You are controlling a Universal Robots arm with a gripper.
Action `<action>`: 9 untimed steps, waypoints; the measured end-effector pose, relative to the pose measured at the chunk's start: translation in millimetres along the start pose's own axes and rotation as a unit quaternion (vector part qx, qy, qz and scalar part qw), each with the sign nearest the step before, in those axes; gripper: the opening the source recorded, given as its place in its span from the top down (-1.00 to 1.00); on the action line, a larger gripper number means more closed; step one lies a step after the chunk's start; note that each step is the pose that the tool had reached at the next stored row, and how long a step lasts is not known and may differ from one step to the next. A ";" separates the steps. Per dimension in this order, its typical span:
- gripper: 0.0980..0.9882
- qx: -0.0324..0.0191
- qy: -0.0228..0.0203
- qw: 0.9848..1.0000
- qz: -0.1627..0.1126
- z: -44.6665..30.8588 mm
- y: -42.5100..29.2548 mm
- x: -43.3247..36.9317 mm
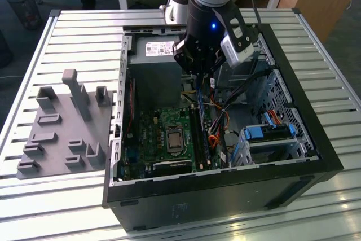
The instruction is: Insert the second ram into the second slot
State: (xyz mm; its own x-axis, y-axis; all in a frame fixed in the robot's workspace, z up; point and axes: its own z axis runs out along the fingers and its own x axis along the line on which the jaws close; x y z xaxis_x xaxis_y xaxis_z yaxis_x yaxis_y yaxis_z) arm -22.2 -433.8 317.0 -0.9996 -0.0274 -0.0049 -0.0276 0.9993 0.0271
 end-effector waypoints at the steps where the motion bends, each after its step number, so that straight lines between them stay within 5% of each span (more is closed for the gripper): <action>1: 0.96 0.000 0.000 1.000 0.000 0.2 0.0 0.0; 9: 0.96 0.000 0.000 1.000 0.000 2.0 -0.6 0.0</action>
State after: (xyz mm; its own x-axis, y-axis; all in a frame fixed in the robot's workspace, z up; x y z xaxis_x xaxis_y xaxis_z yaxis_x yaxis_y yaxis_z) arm -22.2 -434.4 315.0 -0.9996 -0.0275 -0.0049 -0.0276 0.9993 0.0271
